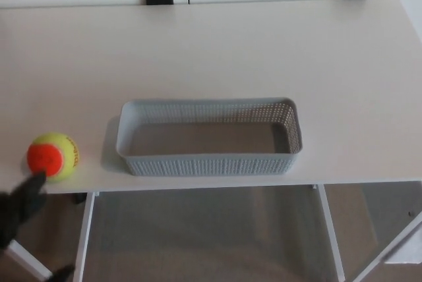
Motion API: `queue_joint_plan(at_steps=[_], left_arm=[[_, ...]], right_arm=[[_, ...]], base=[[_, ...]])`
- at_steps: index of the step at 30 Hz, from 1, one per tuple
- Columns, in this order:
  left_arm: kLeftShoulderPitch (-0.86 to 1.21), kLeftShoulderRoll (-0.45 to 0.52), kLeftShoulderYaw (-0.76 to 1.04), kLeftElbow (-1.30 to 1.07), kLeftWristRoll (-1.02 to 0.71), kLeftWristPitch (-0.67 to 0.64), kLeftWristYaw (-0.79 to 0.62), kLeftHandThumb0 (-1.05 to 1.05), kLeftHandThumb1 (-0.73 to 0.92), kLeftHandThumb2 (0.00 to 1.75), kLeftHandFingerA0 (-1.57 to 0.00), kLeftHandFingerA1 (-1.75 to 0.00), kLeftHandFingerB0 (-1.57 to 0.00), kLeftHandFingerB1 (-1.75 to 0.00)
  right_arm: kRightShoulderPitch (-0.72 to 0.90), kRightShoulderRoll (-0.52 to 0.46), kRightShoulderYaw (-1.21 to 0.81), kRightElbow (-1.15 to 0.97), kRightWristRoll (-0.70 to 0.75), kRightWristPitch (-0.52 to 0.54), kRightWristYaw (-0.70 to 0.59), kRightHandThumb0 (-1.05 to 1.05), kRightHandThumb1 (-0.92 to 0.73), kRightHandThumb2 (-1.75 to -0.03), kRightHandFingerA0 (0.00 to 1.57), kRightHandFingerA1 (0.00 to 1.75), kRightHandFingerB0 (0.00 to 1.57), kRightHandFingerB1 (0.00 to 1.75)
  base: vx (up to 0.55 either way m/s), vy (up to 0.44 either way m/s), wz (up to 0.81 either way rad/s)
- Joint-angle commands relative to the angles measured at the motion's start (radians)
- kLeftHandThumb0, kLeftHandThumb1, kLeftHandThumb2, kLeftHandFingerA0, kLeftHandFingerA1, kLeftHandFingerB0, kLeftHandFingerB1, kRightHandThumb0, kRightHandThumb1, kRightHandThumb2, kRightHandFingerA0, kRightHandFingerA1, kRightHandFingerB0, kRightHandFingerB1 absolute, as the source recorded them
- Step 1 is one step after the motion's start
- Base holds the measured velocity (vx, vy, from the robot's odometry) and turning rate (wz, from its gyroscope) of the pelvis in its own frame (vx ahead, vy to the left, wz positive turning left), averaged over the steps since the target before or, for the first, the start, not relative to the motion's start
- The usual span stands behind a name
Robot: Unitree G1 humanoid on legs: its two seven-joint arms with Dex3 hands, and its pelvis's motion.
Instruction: The robot walk towards a table in front and uses its left hand to pickup a tennis ball on the left side and put it in a container on the right hand side
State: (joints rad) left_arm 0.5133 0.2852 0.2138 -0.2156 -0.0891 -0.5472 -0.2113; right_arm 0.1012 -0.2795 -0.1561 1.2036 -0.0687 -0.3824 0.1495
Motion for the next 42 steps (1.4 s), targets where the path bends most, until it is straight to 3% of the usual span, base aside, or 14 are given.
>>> queue_joint_plan(at_steps=[1,7,8,11,13,14,18,19,30,33,36,39,41,42], left_arm=[[-0.268,0.055,0.068,-0.059,-0.033,0.127,0.051,-0.44,0.49,0.57,-0.08,-0.30,-0.04,-0.19],[-0.389,0.055,0.041,0.120,0.013,0.201,0.032,-0.49,0.33,0.71,-0.01,-0.27,0.00,-0.18],[-0.409,0.054,0.036,0.147,0.032,0.195,0.038,-0.44,0.45,0.55,-0.05,-0.28,-0.01,-0.22],[-0.458,0.059,0.012,0.221,0.101,0.205,0.059,-0.48,0.33,0.71,-0.01,-0.29,0.00,-0.19],[-0.496,0.064,0.000,0.272,0.134,0.201,0.073,-0.47,0.32,0.71,-0.01,-0.28,-0.01,-0.19],[-0.509,0.067,-0.007,0.286,0.140,0.210,0.071,-0.48,0.33,0.72,-0.01,-0.26,-0.01,-0.18],[-0.530,0.071,-0.027,0.330,0.162,0.215,0.078,-0.50,0.34,0.71,-0.03,-0.28,-0.02,-0.17],[-0.534,0.071,-0.034,0.352,0.166,0.212,0.078,-0.46,0.44,0.55,-0.06,-0.27,-0.01,-0.22],[-0.507,0.077,-0.075,0.480,0.222,0.149,0.106,-0.52,0.35,0.70,-0.05,-0.35,-0.06,-0.15],[-0.508,0.079,-0.075,0.507,0.222,0.134,0.111,-0.49,0.42,0.53,-0.10,-0.29,-0.02,-0.22],[-0.518,0.083,-0.073,0.531,0.207,0.128,0.098,-0.51,0.34,0.69,-0.06,-0.34,-0.07,-0.14],[-0.525,0.086,-0.071,0.559,0.212,0.103,0.109,-0.51,0.42,0.53,-0.10,-0.30,-0.01,-0.22],[-0.529,0.088,-0.069,0.572,0.209,0.095,0.110,-0.52,0.35,0.71,-0.05,-0.38,-0.05,-0.15],[-0.524,0.088,-0.064,0.570,0.197,0.106,0.104,-0.50,0.42,0.53,-0.09,-0.29,-0.02,-0.22]], right_arm=[[-0.027,-0.024,-0.008,-0.011,0.020,0.025,0.000,-0.33,-0.60,-0.58,0.55,0.44,0.39,0.36],[-0.035,-0.029,-0.006,-0.003,0.013,0.026,0.000,-0.41,-0.50,-0.72,0.49,0.51,0.36,0.45],[-0.037,-0.031,-0.005,-0.004,0.013,0.024,0.005,-0.34,-0.61,-0.59,0.55,0.43,0.39,0.36],[-0.032,-0.030,-0.014,-0.014,0.025,0.021,0.015,-0.32,-0.60,-0.58,0.56,0.44,0.39,0.37],[-0.045,-0.033,-0.008,-0.023,0.018,0.028,0.009,-0.41,-0.48,-0.76,0.50,0.54,0.34,0.47],[-0.054,-0.034,-0.008,-0.024,0.017,0.034,0.009,-0.33,-0.60,-0.58,0.57,0.44,0.41,0.37],[-0.054,-0.034,-0.004,-0.035,0.014,0.048,0.008,-0.42,-0.50,-0.75,0.51,0.54,0.37,0.47],[-0.058,-0.031,-0.008,-0.025,0.017,0.051,0.009,-0.35,-0.60,-0.58,0.56,0.44,0.44,0.38],[-0.061,-0.027,-0.011,-0.014,0.023,0.059,0.025,-0.31,-0.59,-0.57,0.58,0.43,0.47,0.38],[-0.059,-0.028,0.000,-0.023,0.011,0.055,0.022,-0.33,-0.59,-0.58,0.58,0.43,0.47,0.38],[-0.065,-0.029,0.000,-0.023,0.012,0.062,0.020,-0.33,-0.59,-0.58,0.56,0.42,0.47,0.38],[-0.068,-0.031,0.000,-0.024,0.013,0.059,0.024,-0.31,-0.60,-0.58,0.56,0.44,0.46,0.39],[-0.069,-0.029,-0.001,-0.028,0.016,0.062,0.031,-0.32,-0.60,-0.58,0.56,0.44,0.46,0.39],[-0.066,-0.031,0.002,-0.030,0.014,0.065,0.033,-0.33,-0.60,-0.58,0.55,0.43,0.46,0.38]], base=[[0.00,0.000,0.00],[0.00,0.000,0.00],[0.00,0.000,0.00],[0.00,0.000,0.00],[0.00,0.000,0.00],[0.00,0.000,0.00],[0.00,0.000,0.00],[0.00,0.000,0.00],[0.00,0.000,0.00],[0.00,0.000,0.00],[0.00,0.000,0.00],[0.00,0.000,0.00],[0.00,0.000,0.00],[0.00,0.000,0.00]])
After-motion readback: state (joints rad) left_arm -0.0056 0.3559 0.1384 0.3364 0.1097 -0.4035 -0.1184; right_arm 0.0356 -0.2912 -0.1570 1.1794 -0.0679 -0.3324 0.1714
